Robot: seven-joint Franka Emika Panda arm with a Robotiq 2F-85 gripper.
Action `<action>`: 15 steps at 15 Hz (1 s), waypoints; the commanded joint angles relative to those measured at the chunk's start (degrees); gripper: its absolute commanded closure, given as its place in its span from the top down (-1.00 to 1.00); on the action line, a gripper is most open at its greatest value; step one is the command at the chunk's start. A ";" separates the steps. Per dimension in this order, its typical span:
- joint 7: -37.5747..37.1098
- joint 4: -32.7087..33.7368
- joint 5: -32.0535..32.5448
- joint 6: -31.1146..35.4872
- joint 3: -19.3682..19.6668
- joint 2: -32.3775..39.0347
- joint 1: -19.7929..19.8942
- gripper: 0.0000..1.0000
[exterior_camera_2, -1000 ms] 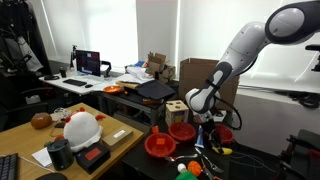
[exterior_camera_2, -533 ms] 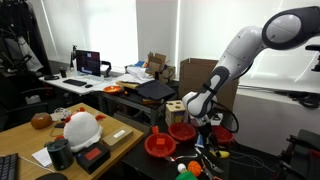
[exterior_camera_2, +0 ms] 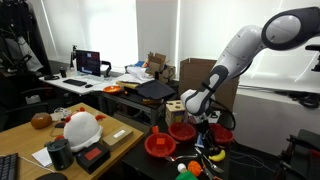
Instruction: Remove the banana from the red bowl
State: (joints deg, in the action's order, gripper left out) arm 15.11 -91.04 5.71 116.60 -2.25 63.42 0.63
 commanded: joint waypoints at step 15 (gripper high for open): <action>-3.13 -8.47 -11.26 2.98 1.69 -26.06 10.19 1.00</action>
State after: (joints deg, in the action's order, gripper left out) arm 13.02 -94.06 -3.47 116.87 -1.25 43.68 9.84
